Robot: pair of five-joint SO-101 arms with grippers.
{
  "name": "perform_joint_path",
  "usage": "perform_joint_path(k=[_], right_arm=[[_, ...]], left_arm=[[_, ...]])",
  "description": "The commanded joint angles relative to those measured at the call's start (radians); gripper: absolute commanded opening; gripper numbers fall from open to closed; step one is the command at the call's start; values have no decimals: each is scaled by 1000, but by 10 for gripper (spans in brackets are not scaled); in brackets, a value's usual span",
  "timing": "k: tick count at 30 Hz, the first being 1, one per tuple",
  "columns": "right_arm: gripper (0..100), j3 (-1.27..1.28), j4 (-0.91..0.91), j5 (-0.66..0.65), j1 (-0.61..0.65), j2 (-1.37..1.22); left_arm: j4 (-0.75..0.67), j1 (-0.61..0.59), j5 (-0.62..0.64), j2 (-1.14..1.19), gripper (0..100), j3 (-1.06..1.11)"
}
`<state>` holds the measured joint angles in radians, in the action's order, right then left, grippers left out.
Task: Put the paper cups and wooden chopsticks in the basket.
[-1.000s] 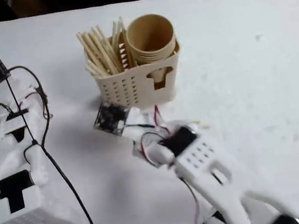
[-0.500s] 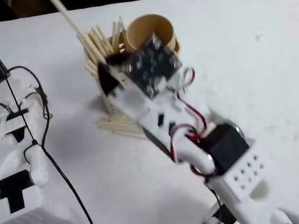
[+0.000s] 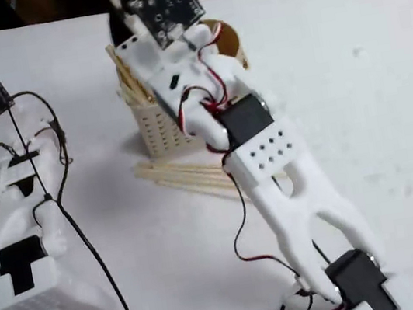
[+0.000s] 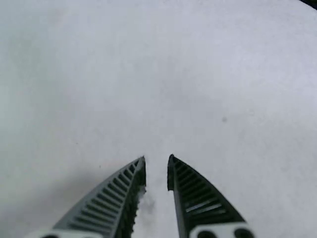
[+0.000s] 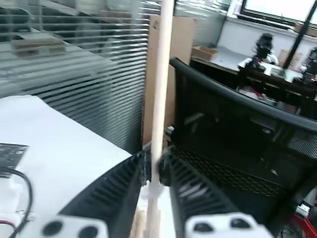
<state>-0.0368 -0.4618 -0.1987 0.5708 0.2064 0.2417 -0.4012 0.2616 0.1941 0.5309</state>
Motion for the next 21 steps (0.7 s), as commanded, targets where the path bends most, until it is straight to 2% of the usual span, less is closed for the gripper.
perform_joint_path(k=[1, 9, 11, 16, 19, 21], right_arm=[[123, -57, 28, 17, -16, 2], [138, -8, -12, 17, -15, 28], [138, 14, -111, 17, -16, 64], [138, 144, -489, 11, -8, 243], [125, 221, -608, -6, -5, 366], [87, 262, -667, -80, -5, 424]], left_arm=[[0, 13, -9, -10, 91, -40], [3, 10, -9, -10, 91, -40], [5, 10, -9, -10, 91, -40], [5, 10, -9, -10, 91, -40], [5, 10, -9, -10, 91, -40], [2, 10, -9, -10, 91, -40]])
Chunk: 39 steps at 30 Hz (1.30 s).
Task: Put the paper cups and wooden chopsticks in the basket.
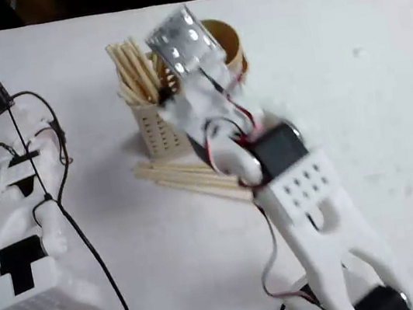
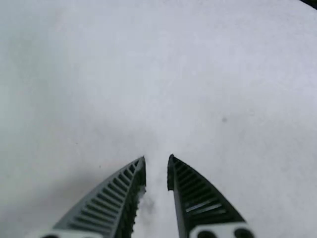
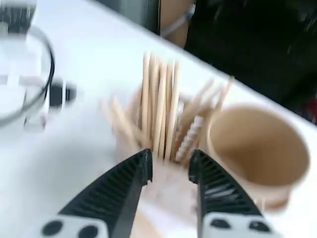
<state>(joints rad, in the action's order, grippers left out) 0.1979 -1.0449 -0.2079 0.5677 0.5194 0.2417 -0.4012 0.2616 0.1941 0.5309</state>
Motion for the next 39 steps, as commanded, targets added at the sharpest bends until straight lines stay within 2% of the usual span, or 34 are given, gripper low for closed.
perform_joint_path(k=[1, 3, 7, 11, 15, 20, 25, 30, 39], right_arm=[[64, 61, -99, -103, -2, 131], [12, 143, -110, -153, -2, 148], [33, 365, -91, -264, 13, 127], [33, 569, 51, -304, -5, 93], [33, 672, 191, -308, -76, 62], [18, 718, 317, -310, -211, -18], [17, 713, 389, -310, -286, -177], [17, 710, 496, -310, -308, -309], [17, 710, 495, -301, -314, -334]], left_arm=[[2, 10, -9, -10, 91, -40], [2, 10, -9, -10, 91, -40], [3, 10, -9, -10, 91, -40], [3, 10, -9, -10, 91, -40], [3, 10, -9, -12, 91, -40], [3, 10, -9, -13, 91, -40], [5, 10, -9, -15, 91, -40], [5, 10, -9, -15, 91, -38], [5, 10, -9, -16, 91, -38]])
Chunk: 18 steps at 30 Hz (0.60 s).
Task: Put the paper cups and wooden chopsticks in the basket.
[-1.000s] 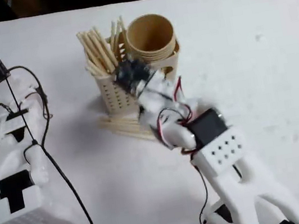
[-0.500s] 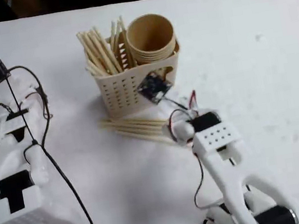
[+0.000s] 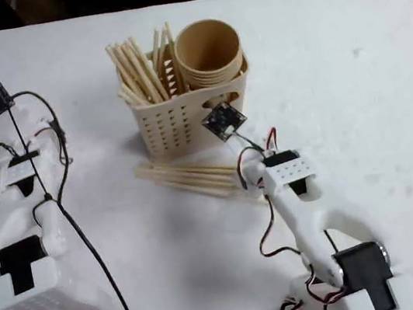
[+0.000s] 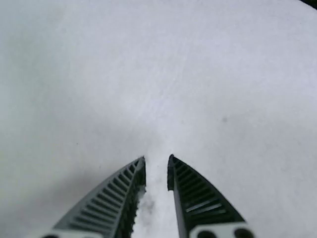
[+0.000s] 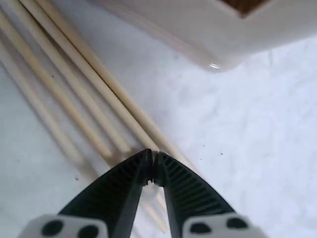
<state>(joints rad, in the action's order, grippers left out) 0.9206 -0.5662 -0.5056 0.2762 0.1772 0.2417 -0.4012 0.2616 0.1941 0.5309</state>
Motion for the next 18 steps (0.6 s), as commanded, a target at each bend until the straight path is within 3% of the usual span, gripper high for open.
perform_joint_path(k=[1, 6, 18], right_arm=[[17, -12, 19, -2, -36, 24], [17, 2, 56, 106, -111, 125], [16, 11, 96, 110, -120, 85]], left_arm=[[5, 10, -9, -16, 91, -38], [5, 10, -9, -13, 91, -38], [5, 10, -9, -16, 91, -35]])
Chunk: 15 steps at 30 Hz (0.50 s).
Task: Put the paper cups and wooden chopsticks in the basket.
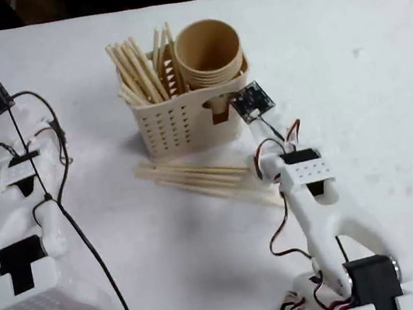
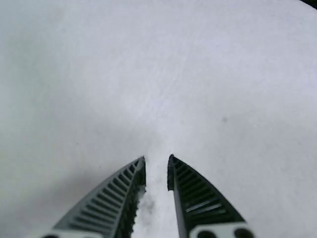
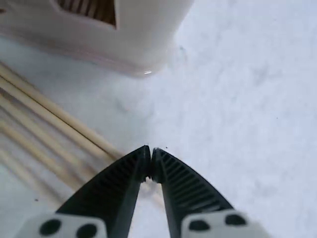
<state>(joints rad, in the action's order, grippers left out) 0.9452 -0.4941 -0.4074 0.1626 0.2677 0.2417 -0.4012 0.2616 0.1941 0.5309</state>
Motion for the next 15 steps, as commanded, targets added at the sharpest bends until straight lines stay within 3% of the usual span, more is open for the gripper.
perform_joint_path(k=[1, 5, 11, 15], right_arm=[[16, -14, 47, 12, -7, -31], [16, -28, 124, 11, -5, -116], [16, -68, 48, 8, 41, -171], [16, -68, -56, -95, 116, -173]], left_arm=[[5, 10, -9, -16, 91, -34], [5, 8, -9, -16, 91, -32], [5, 8, -9, -16, 91, -32], [5, -2, -9, -18, 91, -34]])
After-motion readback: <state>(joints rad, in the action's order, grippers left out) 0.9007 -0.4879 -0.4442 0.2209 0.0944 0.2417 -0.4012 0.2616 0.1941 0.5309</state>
